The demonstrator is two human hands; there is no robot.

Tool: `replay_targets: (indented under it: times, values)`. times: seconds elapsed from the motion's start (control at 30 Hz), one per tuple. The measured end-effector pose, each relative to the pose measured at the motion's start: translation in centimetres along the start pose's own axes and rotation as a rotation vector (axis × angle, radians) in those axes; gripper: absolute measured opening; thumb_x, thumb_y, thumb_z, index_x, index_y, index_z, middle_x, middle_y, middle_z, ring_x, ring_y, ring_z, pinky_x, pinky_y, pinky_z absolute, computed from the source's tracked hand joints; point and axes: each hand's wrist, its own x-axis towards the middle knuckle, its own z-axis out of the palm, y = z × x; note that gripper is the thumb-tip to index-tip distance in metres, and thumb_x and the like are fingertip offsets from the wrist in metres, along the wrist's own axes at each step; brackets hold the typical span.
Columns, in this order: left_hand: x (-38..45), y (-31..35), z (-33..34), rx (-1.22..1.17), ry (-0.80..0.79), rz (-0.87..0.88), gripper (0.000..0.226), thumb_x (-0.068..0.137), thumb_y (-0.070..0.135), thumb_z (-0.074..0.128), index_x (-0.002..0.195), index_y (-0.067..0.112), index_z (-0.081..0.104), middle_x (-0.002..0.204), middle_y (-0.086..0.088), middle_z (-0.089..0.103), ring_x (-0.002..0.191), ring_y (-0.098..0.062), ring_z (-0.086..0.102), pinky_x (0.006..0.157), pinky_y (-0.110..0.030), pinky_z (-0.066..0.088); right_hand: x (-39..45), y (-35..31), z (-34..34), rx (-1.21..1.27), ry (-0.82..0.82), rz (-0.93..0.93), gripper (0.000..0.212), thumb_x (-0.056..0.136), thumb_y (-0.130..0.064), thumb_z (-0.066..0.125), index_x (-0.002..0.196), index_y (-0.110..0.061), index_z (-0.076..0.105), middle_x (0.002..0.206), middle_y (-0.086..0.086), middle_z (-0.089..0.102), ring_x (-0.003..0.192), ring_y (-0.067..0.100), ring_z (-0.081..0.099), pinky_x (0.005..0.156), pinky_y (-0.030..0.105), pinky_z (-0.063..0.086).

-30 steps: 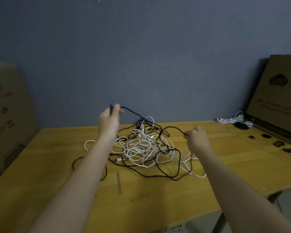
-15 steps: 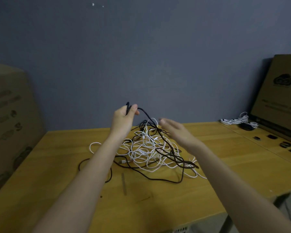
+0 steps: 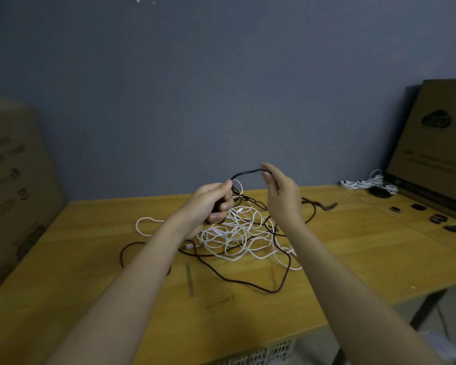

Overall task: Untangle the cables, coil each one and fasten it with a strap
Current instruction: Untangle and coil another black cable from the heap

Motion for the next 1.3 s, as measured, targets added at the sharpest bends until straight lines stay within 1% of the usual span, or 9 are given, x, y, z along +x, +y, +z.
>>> replay_targets:
  times: [0.17,0.33,0.4,0.5,0.67,0.87,0.97,1.1,1.3]
  values:
    - [-0.2,1.5,1.7,-0.223,-0.030,0.123,0.039,0.103,0.032,0.031,0.069,0.013,0.039,0.046,0.009,0.031,0.032,-0.002,0.023,0.035,-0.013,0.019,-2.2,1.5,2.1,-0.264,-0.332,-0.031,0.034,0.102,-0.038,0.039,0.129,-0.026,0.055,0.094,0.007,0.070,0.083,0.032,0.063,0.064,0.038,0.047]
    - [0.9,1.7,2.4,-0.221,0.165,0.246,0.034,0.104,0.033,0.030,0.078,0.014,0.043,0.045,0.011,0.030,0.034,-0.005,0.028,0.039,-0.016,0.026,-6.2,3.1,4.1,-0.381,-0.479,-0.106,0.027,0.099,-0.017,0.041,0.124,-0.021,0.052,0.101,0.002,0.066,0.103,0.028,0.053,0.094,0.039,0.036]
    - [1.5,1.5,2.8,-0.123,0.186,0.273,0.031,0.105,0.028,0.031,0.077,0.016,0.037,0.053,0.010,0.038,0.037,-0.005,0.031,0.042,-0.016,0.030,-7.1,3.2,4.3,-0.628,-0.425,-0.306,0.035,0.078,-0.004,0.063,0.111,-0.016,0.060,0.093,0.001,0.067,0.097,0.027,0.057,0.098,0.044,0.036]
    - [2.7,0.4,3.3,0.200,0.206,0.279,0.024,0.106,0.020,0.030,0.082,0.016,0.033,0.075,0.004,0.051,0.041,-0.006,0.043,0.049,-0.016,0.039,-7.8,2.9,4.6,-0.773,-0.225,-0.611,0.045,0.047,-0.003,0.074,0.091,-0.011,0.067,0.072,0.002,0.063,0.077,0.025,0.055,0.078,0.039,0.044]
    - [3.9,-2.5,1.8,0.736,0.222,0.138,0.020,0.103,0.037,0.027,0.098,0.018,0.033,0.099,0.012,0.061,0.078,-0.009,0.068,0.082,-0.039,0.053,-7.9,3.1,3.7,-0.692,-0.018,-0.850,0.026,0.077,-0.005,0.051,0.093,-0.017,0.067,0.076,-0.002,0.059,0.083,0.020,0.041,0.083,0.036,0.032]
    - [2.7,-4.0,1.3,1.297,0.141,-0.028,0.032,0.104,0.038,0.024,0.110,0.009,0.034,0.086,-0.005,0.056,0.081,-0.031,0.058,0.062,-0.038,0.034,-6.5,4.2,1.5,-0.359,-0.031,-0.534,0.040,0.065,-0.015,0.082,0.099,-0.013,0.061,0.093,0.007,0.060,0.094,0.023,0.044,0.083,0.034,0.036]
    - [2.2,-4.2,1.3,1.298,0.082,-0.049,0.037,0.103,0.044,0.026,0.107,0.011,0.040,0.079,-0.001,0.053,0.076,-0.025,0.055,0.058,-0.036,0.031,-6.0,4.5,0.7,-0.271,-0.081,-0.324,0.032,0.069,-0.020,0.084,0.091,-0.008,0.064,0.095,0.009,0.058,0.091,0.024,0.048,0.070,0.030,0.042]
    - [1.9,-4.0,1.3,1.248,0.035,-0.074,0.053,0.083,0.071,0.048,0.096,0.019,0.051,0.082,0.007,0.055,0.070,-0.010,0.051,0.059,-0.032,0.036,-5.7,4.7,0.2,-0.380,-0.134,-0.330,0.012,0.078,-0.022,0.067,0.075,-0.011,0.072,0.071,0.001,0.062,0.068,0.028,0.058,0.049,0.029,0.041]
    - [2.0,-4.2,-1.5,1.368,0.099,-0.058,0.046,0.085,0.063,0.056,0.072,0.019,0.049,0.068,0.008,0.050,0.063,-0.012,0.048,0.052,-0.029,0.028,-4.8,8.0,-2.3,-0.417,-0.048,0.031,0.012,0.088,-0.017,0.066,0.086,-0.009,0.074,0.082,0.010,0.064,0.077,0.036,0.056,0.058,0.033,0.039]
